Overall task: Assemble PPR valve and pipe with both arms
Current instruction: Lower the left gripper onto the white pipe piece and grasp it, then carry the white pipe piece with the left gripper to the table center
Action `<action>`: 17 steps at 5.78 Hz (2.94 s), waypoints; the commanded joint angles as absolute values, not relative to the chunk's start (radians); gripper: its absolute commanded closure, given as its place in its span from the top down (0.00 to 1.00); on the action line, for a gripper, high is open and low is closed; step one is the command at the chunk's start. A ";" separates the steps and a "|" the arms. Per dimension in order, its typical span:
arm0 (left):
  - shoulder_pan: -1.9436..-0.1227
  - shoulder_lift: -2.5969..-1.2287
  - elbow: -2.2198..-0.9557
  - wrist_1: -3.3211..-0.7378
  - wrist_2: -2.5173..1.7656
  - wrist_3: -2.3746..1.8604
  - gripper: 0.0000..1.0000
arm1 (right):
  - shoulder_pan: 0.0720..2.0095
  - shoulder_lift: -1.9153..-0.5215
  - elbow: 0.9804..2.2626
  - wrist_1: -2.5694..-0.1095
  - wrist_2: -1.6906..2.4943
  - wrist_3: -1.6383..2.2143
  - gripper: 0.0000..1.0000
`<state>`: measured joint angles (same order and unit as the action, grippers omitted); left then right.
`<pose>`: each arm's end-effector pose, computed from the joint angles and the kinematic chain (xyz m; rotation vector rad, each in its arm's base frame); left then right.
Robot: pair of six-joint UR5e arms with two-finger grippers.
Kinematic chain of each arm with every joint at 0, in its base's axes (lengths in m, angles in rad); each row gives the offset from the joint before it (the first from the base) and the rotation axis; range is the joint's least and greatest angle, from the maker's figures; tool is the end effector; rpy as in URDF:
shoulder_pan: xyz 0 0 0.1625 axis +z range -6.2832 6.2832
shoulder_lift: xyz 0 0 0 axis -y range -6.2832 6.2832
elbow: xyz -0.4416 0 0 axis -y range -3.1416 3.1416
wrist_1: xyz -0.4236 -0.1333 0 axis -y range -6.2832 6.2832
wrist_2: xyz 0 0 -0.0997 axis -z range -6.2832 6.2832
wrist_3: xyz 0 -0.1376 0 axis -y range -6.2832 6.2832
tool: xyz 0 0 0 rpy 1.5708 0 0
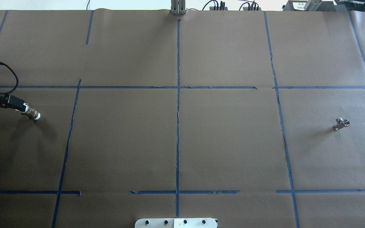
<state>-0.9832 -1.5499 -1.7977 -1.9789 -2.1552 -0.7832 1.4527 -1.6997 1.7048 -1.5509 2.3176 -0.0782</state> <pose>0.2588 -0.4921 0.5537 0.1034 0.8142 -0.0051 -0.0157 -0.4704 0.6967 0.0089 -0.7484 -0.1964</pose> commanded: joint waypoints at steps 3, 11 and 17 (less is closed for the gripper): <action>-0.966 -1.589 -1.753 -1.980 -2.157 -0.778 0.96 | 1.453 -1.700 1.704 -1.551 2.316 -0.078 1.00; -0.963 -1.739 -1.975 -1.644 -2.152 -0.937 0.00 | 1.453 -1.700 1.703 -1.551 2.318 -0.078 1.00; -0.582 -2.458 -1.617 -1.425 -1.956 -1.452 0.00 | 1.453 -1.700 1.707 -1.551 2.318 -0.078 1.00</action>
<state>-0.6166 -2.3502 -1.7328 -1.4205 -1.9894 -1.4171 1.4527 -1.7003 1.7056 -1.5509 2.3178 -0.0782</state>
